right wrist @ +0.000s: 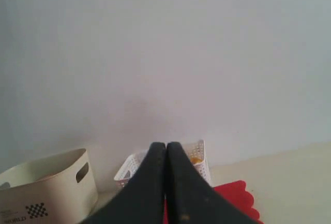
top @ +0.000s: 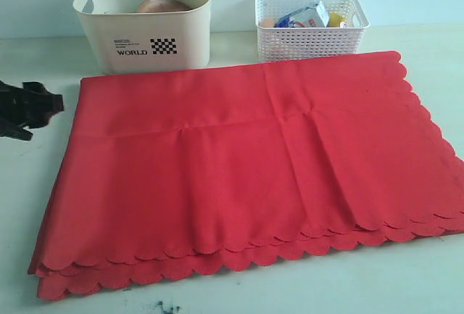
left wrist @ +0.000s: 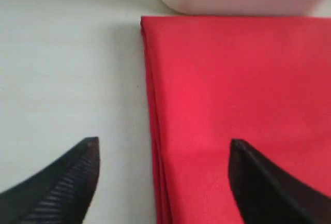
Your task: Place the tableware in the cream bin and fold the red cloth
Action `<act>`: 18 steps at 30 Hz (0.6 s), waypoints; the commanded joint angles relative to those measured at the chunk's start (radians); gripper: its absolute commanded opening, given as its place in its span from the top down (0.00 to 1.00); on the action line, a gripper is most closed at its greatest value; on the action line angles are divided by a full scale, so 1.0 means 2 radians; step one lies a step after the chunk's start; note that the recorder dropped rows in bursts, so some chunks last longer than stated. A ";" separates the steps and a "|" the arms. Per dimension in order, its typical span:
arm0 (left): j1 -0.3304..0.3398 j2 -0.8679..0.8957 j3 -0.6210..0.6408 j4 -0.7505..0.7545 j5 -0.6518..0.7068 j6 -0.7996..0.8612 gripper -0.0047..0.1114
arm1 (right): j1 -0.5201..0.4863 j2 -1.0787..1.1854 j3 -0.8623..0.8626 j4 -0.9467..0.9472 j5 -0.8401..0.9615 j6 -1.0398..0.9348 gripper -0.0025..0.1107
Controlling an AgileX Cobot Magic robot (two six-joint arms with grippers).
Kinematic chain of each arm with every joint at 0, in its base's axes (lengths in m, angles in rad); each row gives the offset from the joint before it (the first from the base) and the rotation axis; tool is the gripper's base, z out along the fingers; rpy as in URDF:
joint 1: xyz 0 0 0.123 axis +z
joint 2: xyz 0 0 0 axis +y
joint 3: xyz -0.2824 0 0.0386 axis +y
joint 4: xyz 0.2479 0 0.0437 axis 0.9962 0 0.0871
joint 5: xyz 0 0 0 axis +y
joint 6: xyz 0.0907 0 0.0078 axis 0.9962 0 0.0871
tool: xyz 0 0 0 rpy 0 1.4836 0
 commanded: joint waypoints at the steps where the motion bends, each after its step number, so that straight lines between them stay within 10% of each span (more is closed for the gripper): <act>1: -0.012 0.077 -0.029 0.001 0.002 -0.004 0.25 | -0.001 0.030 -0.002 -0.006 -0.014 0.002 0.98; 14: -0.044 0.204 -0.061 0.008 -0.056 -0.038 0.25 | -0.001 0.046 -0.002 -0.020 -0.021 0.009 0.98; 18: -0.044 0.206 -0.063 0.008 -0.057 -0.039 0.49 | -0.001 0.047 -0.002 -0.020 -0.021 0.009 0.98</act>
